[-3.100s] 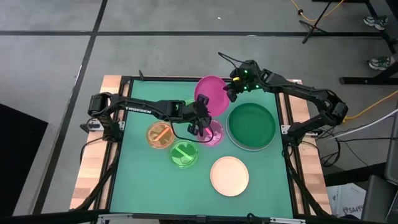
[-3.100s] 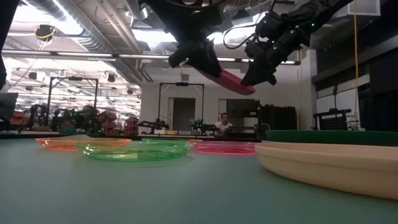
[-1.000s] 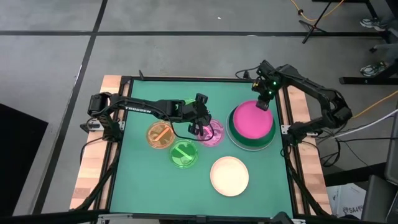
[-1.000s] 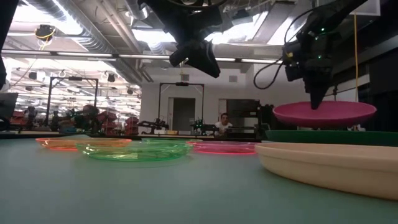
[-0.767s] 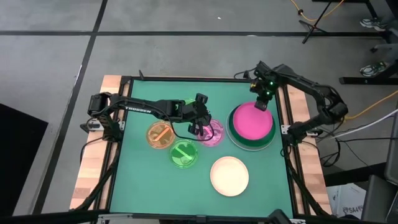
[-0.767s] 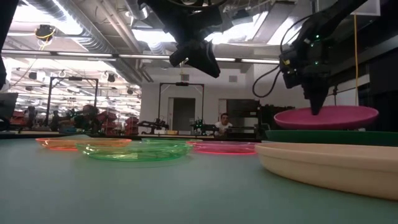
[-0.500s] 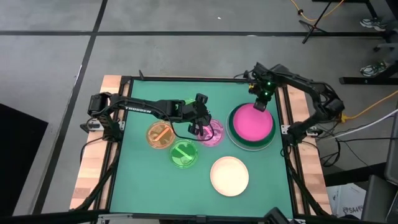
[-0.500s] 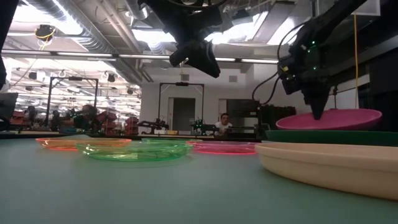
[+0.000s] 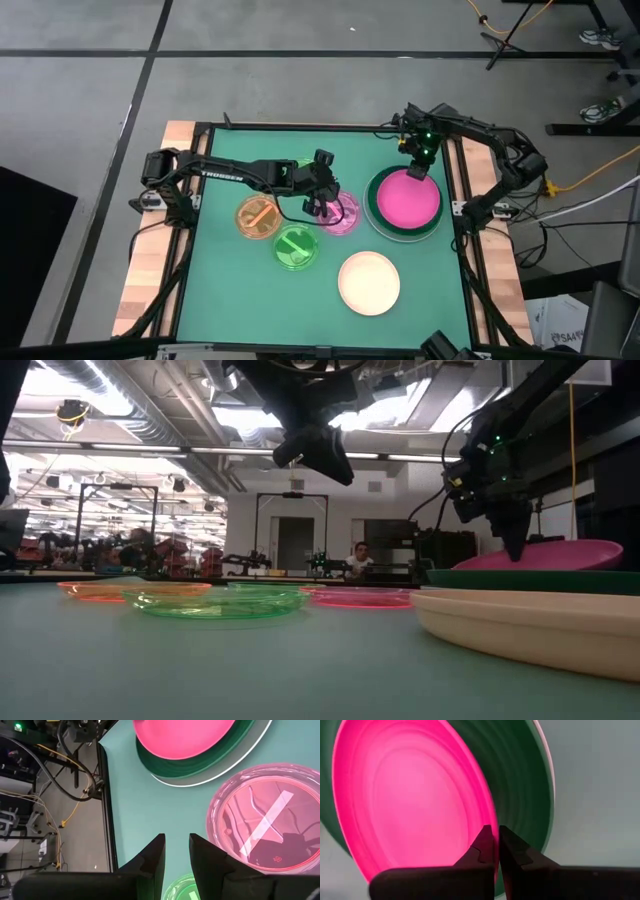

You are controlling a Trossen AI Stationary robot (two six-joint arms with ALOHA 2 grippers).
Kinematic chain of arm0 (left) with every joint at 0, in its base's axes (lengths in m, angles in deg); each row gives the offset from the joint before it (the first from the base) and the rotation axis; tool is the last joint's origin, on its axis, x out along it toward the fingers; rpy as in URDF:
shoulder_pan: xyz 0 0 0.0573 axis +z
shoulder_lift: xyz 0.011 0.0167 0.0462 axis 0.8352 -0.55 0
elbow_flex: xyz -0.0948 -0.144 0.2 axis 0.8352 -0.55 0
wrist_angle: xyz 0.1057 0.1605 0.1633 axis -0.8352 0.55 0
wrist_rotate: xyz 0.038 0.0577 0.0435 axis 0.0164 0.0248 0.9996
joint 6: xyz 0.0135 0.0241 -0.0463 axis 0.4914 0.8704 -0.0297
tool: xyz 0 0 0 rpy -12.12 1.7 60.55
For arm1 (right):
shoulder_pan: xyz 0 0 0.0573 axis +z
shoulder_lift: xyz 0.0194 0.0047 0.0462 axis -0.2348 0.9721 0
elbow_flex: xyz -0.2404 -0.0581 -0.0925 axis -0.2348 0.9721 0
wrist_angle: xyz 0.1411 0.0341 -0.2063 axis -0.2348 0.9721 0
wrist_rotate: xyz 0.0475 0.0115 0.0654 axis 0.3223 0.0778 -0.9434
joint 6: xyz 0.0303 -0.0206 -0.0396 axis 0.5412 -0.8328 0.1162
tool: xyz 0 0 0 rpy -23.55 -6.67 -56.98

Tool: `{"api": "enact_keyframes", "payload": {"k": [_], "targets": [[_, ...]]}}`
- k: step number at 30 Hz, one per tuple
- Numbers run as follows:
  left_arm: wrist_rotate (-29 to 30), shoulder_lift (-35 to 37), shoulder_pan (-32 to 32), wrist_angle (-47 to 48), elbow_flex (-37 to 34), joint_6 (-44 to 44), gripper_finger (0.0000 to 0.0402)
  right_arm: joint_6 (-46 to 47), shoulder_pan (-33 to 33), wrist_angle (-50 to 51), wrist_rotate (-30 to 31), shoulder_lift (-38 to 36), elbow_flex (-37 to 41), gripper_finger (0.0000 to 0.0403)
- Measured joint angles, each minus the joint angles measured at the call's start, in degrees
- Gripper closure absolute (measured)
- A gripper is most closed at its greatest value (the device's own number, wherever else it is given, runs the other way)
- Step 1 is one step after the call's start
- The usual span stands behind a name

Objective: Stack plastic plates
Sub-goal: Stack the pink plate on top of the green plate, then stack the white plate on top of the pink plate

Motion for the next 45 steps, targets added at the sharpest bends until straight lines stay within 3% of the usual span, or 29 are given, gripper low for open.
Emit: {"api": "enact_keyframes", "payload": {"k": [26,37,45], "targets": [[-0.17,0.0,0.0,-0.02,0.0,0.0,0.0321,0.14,0.0,-0.07,0.19,0.01,0.0,0.0401],[-0.17,-0.01,0.0,0.0,-0.01,-0.01,0.0321,0.14,0.0,-0.04,0.17,0.01,0.0,0.0332],[-0.17,-0.02,0.0,0.0,0.0,-0.02,0.0321,0.17,-0.01,-0.07,0.17,0.01,0.0,0.0328]]}}
